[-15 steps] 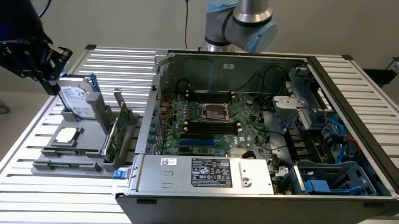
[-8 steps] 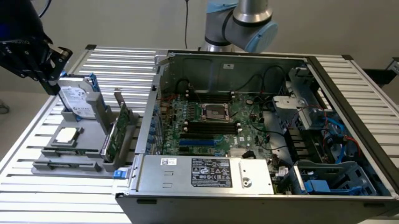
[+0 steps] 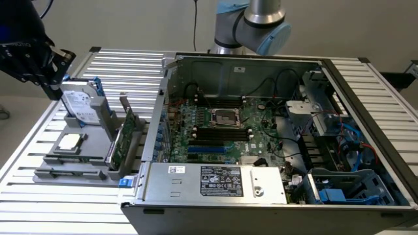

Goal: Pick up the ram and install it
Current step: 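Pick up the ram and move it above insertion slot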

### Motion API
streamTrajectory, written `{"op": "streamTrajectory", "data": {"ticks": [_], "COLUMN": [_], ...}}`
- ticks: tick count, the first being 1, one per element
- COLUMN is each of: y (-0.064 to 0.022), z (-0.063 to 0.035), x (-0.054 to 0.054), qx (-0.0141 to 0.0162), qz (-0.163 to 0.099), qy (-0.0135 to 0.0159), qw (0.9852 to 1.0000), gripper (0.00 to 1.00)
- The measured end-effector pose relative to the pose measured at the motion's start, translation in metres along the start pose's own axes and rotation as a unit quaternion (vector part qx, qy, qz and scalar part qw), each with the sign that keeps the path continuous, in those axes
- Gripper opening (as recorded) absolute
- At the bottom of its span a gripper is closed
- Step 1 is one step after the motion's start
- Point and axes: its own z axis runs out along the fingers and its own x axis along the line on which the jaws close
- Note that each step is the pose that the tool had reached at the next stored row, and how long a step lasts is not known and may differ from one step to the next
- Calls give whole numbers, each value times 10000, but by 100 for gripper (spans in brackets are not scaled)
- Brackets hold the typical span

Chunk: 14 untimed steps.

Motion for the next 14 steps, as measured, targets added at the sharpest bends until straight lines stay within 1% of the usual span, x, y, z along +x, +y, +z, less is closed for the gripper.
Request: {"op": "streamTrajectory", "data": {"ticks": [3, 5, 7, 9, 11, 14], "y": [0, 0, 0, -1, -1, -1], "z": [9, 16, 22, 29, 35, 46], "x": [1, 0, 0, 0, 0, 0], "qx": [6, 9, 11, 15, 17, 22], "qz": [-277, -457, -636, -818, -997, -1270], "qy": [10, 17, 22, 29, 35, 44], "qw": [9996, 9990, 9980, 9966, 9950, 9919], "gripper": [11, 11, 11, 11, 11, 11]}}
